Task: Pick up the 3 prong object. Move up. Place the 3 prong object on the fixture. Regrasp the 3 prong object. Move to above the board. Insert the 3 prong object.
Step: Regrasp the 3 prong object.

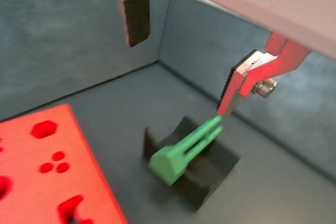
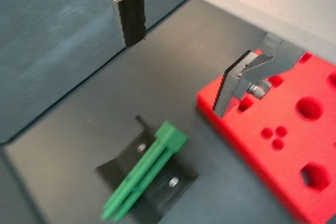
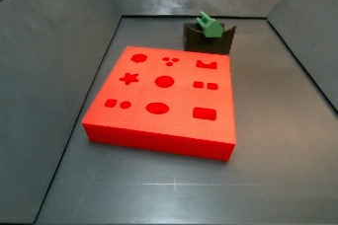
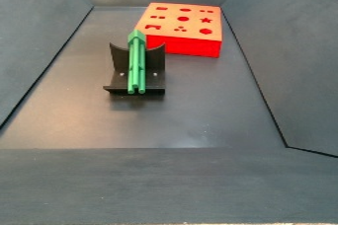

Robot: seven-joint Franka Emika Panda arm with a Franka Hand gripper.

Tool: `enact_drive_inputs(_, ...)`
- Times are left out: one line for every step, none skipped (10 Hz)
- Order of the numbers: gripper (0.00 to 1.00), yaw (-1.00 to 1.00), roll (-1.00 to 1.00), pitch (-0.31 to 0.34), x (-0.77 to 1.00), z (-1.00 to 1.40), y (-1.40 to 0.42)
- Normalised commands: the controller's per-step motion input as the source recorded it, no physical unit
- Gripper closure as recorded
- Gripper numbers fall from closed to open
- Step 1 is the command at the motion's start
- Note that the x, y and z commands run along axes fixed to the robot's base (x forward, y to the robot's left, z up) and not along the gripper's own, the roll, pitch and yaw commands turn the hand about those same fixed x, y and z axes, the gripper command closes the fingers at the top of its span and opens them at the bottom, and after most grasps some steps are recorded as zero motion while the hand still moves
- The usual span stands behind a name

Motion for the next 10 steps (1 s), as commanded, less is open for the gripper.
enact_drive_inputs(0.00, 0.05, 1.00, 0.071, 0.06, -0.01, -0.03)
enact_drive_inputs(0.00, 0.05, 1.00, 0.085, 0.07, 0.00, -0.03)
enact_drive_inputs(0.00, 0.06, 1.00, 0.101, 0.09, -0.01, -0.03)
enact_drive_inputs(0.00, 0.07, 1.00, 0.129, 0.10, -0.01, -0.04)
enact_drive_inputs(0.00, 0.08, 1.00, 0.151, 0.11, -0.01, -0.04)
enact_drive_inputs(0.00, 0.10, 1.00, 0.170, 0.11, -0.01, -0.05)
enact_drive_inputs(0.00, 0.13, 1.00, 0.192, 0.11, -0.01, -0.05)
enact_drive_inputs(0.00, 0.17, 1.00, 0.221, 0.11, -0.01, -0.05)
enact_drive_inputs(0.00, 0.22, 0.96, 0.236, 0.11, -0.01, -0.05)
enact_drive_inputs(0.00, 0.24, 0.77, 0.213, 0.12, -0.01, -0.06)
